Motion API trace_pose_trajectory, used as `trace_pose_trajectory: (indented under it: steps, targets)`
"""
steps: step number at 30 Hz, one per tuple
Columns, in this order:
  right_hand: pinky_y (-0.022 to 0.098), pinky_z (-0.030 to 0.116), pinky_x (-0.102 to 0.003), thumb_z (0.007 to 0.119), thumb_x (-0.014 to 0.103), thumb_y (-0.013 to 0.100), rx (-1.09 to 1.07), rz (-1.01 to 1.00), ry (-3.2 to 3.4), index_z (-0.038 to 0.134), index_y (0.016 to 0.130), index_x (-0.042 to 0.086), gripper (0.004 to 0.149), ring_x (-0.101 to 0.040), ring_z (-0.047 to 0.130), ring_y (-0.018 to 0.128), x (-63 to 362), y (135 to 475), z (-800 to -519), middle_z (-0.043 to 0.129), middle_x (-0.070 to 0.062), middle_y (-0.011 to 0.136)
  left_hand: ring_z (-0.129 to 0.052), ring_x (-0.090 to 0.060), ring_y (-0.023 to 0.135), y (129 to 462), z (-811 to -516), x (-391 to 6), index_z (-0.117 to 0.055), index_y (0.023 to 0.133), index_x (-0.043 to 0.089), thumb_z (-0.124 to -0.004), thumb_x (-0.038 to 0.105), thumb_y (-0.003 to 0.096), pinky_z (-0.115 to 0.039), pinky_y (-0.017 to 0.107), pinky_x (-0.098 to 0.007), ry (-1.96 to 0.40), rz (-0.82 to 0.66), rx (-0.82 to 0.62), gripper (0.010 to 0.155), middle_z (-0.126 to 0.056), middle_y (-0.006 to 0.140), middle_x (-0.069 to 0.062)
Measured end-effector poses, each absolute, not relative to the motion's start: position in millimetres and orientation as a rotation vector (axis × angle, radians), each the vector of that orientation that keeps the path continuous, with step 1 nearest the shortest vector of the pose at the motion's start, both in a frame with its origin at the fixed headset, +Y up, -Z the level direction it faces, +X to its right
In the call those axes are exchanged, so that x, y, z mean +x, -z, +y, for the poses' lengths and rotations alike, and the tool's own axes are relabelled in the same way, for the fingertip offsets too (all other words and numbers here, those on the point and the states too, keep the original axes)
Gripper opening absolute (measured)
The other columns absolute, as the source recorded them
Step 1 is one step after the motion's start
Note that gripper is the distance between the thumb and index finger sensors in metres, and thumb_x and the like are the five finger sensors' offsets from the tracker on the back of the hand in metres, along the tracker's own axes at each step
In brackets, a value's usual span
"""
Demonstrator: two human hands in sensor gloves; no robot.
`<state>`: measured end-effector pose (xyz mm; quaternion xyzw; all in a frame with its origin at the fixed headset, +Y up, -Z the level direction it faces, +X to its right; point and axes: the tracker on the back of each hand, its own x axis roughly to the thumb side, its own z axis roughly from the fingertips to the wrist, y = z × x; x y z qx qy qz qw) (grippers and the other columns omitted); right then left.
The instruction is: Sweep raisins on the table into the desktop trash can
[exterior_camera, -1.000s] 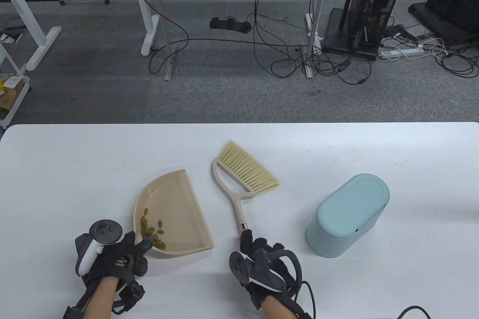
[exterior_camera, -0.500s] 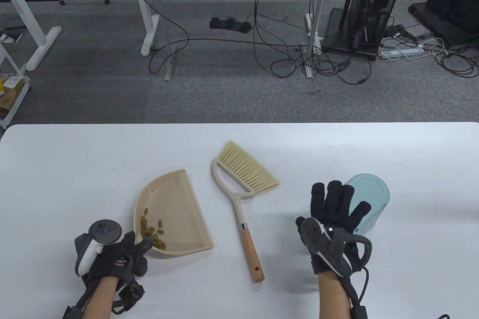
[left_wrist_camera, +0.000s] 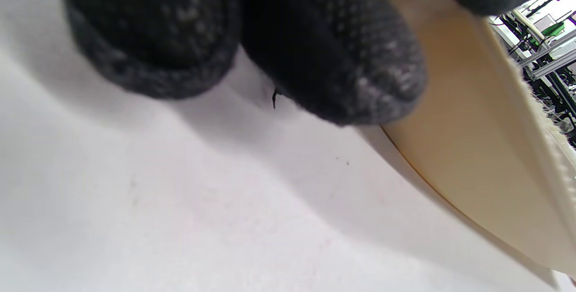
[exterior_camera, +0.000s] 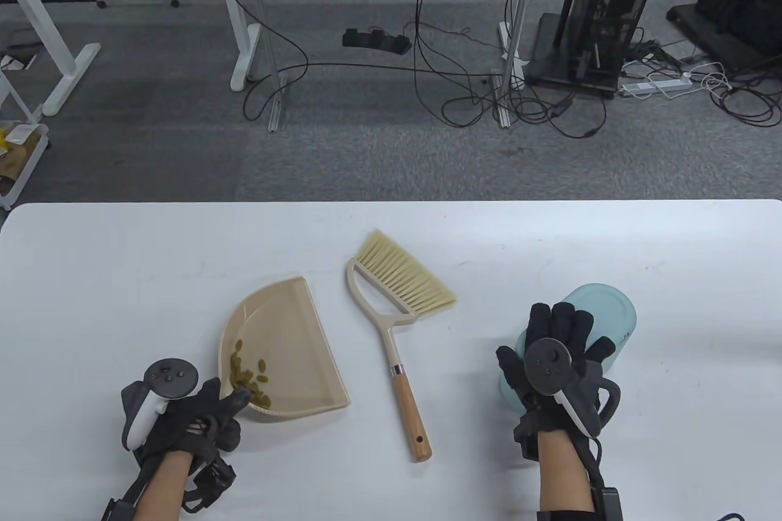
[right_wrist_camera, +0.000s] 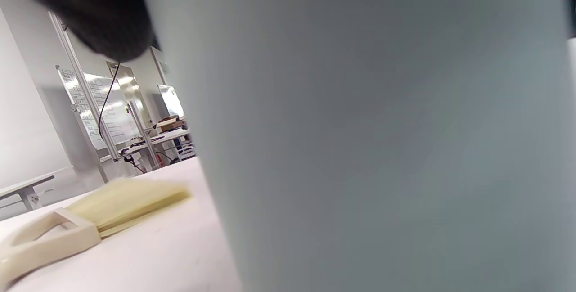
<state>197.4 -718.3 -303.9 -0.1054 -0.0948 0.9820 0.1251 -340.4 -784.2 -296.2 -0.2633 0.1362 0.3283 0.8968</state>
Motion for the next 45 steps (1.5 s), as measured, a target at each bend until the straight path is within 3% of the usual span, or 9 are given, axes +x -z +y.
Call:
trace_pose_trajectory:
  steps: [4,9,11,15,21,28,32,39,45]
  targets:
    - [0.069,0.012,-0.072,0.076,0.062,0.046,-0.298,-0.325,-2.783,0.043,0.116,0.021,0.087,-0.043,0.025,0.112,200.1,302.0,-719.4,0.034,-0.013,0.122,-0.102,0.003,0.029,296.1,-784.1,-340.1,-0.043,0.105,0.014,-0.060,0.065,0.0520,-0.092,0.024,-0.030,-0.679,0.283,-0.548,0.075,-0.092,0.065,0.000]
    - [0.069,0.014,-0.073,0.077,0.063,0.045,-0.290,-0.348,-2.728,0.023,0.115,0.032,0.094,-0.044,0.020,0.111,204.0,297.4,-714.5,0.019,-0.013,0.121,-0.102,0.003,0.029,295.0,-784.5,-339.9,-0.043,0.105,0.014,-0.059,0.065,0.0521,-0.092,0.024,-0.030,-0.679,0.290,-0.539,0.075,-0.092,0.065,0.000]
    - [0.067,0.018,-0.075,0.079,0.060,0.045,-0.271,-0.423,-2.635,0.022,0.114,0.035,0.093,-0.048,0.015,0.109,207.4,292.1,-706.0,0.016,-0.015,0.119,-0.103,0.003,0.028,295.1,-784.6,-339.9,-0.044,0.105,0.014,-0.060,0.065,0.0518,-0.092,0.024,-0.030,-0.678,0.294,-0.533,0.075,-0.092,0.064,0.000]
    - [0.069,0.028,-0.074,0.079,0.059,0.046,-0.268,-0.517,-2.567,0.025,0.114,0.036,0.090,-0.053,0.025,0.107,220.3,274.0,-686.8,0.015,-0.019,0.118,-0.103,0.003,0.028,296.4,-784.9,-340.8,-0.044,0.105,0.014,-0.060,0.065,0.0518,-0.092,0.024,-0.030,-0.682,0.288,-0.543,0.075,-0.092,0.065,0.000]
    - [0.067,0.047,-0.069,0.076,0.059,0.047,-0.221,-0.601,-2.502,0.027,0.112,0.033,0.085,-0.057,0.034,0.101,233.2,257.2,-689.3,0.015,-0.024,0.115,-0.103,0.003,0.028,296.4,-784.4,-340.2,-0.044,0.105,0.014,-0.060,0.065,0.0518,-0.092,0.024,-0.030,-0.678,0.289,-0.540,0.075,-0.092,0.065,0.000]
    - [0.069,0.038,-0.069,0.070,0.057,0.052,-0.172,-0.601,-2.363,0.019,0.110,0.035,0.080,-0.056,0.021,0.101,236.8,258.1,-700.6,0.005,-0.021,0.113,-0.103,0.004,0.028,294.9,-785.8,-339.8,-0.045,0.105,0.013,-0.060,0.065,0.0517,-0.092,0.024,-0.029,-0.680,0.300,-0.509,0.076,-0.093,0.064,0.001]
    - [0.069,0.039,-0.068,0.069,0.058,0.053,-0.164,-0.610,-2.348,0.018,0.110,0.035,0.080,-0.056,0.021,0.101,238.0,257.2,-701.7,0.005,-0.021,0.113,-0.103,0.003,0.029,295.3,-783.4,-338.5,-0.045,0.104,0.009,-0.062,0.062,0.0540,-0.092,0.024,-0.028,-0.820,0.303,-0.499,0.074,-0.092,0.065,0.001]
    - [0.069,0.037,-0.068,0.068,0.058,0.054,-0.163,-0.620,-2.319,0.018,0.110,0.036,0.079,-0.055,0.019,0.101,238.5,256.5,-703.5,0.004,-0.020,0.112,-0.103,0.000,0.034,313.4,-722.5,-259.8,-0.039,0.105,0.007,-0.062,0.056,0.0569,-0.091,0.027,-0.031,-0.947,0.071,-0.352,0.072,-0.090,0.071,-0.002]
    - [0.069,0.037,-0.068,0.067,0.058,0.054,-0.159,-0.631,-2.304,0.017,0.110,0.036,0.078,-0.055,0.019,0.101,239.5,255.3,-704.8,0.004,-0.020,0.112,-0.103,-0.001,0.037,338.3,-671.2,-137.1,-0.037,0.105,0.007,-0.062,0.054,0.0570,-0.091,0.031,-0.033,-0.897,-0.115,-0.335,0.072,-0.088,0.075,-0.002]
